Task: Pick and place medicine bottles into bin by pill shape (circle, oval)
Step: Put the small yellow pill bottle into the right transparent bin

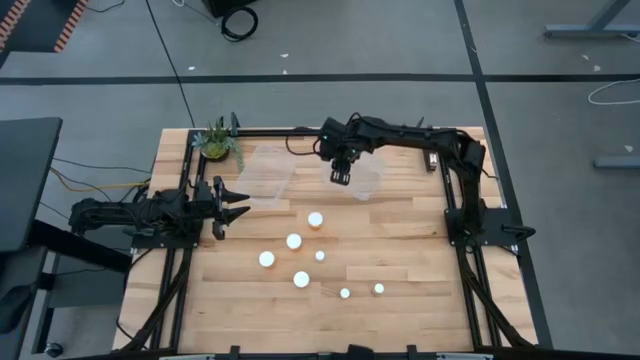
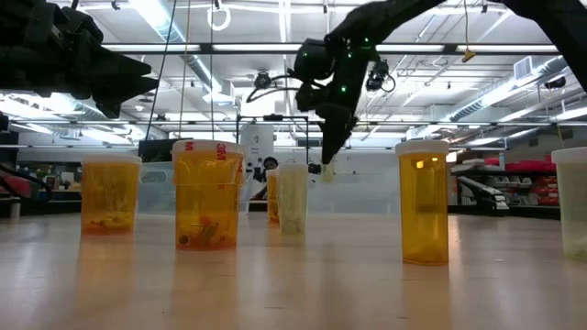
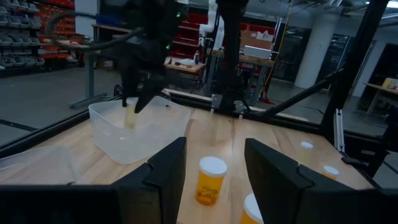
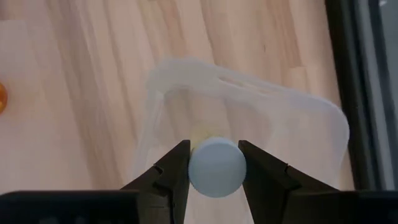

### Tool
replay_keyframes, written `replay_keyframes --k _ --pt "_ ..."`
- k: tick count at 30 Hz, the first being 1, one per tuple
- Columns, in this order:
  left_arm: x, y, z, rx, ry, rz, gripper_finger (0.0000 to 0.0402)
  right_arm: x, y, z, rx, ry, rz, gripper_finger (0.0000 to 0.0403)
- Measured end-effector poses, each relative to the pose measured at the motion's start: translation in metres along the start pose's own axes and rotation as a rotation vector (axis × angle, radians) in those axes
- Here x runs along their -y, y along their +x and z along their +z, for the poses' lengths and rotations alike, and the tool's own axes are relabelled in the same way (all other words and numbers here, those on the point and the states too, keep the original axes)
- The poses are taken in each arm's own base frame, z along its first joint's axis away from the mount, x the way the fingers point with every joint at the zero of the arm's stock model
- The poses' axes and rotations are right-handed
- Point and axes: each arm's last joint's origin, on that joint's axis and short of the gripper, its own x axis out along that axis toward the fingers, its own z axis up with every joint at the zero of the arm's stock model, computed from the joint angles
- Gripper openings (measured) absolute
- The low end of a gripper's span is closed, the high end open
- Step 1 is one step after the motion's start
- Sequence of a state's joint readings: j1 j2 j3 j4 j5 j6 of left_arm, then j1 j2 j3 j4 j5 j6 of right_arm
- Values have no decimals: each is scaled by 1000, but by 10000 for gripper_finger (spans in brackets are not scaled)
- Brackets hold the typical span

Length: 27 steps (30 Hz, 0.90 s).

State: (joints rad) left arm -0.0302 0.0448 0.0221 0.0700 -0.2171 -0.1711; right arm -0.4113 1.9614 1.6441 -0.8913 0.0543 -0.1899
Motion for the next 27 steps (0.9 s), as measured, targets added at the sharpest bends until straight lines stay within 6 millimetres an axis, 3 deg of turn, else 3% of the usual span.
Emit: replay_keyframes --k 11,16,27 --pt "0 0 0 0 0 0 172 42 29 -17 100 90 26 136" --pt "0 0 0 0 0 0 172 43 41 -30 54 126 34 136" --pt "0 0 0 0 0 0 172 43 42 -31 50 155 23 142"
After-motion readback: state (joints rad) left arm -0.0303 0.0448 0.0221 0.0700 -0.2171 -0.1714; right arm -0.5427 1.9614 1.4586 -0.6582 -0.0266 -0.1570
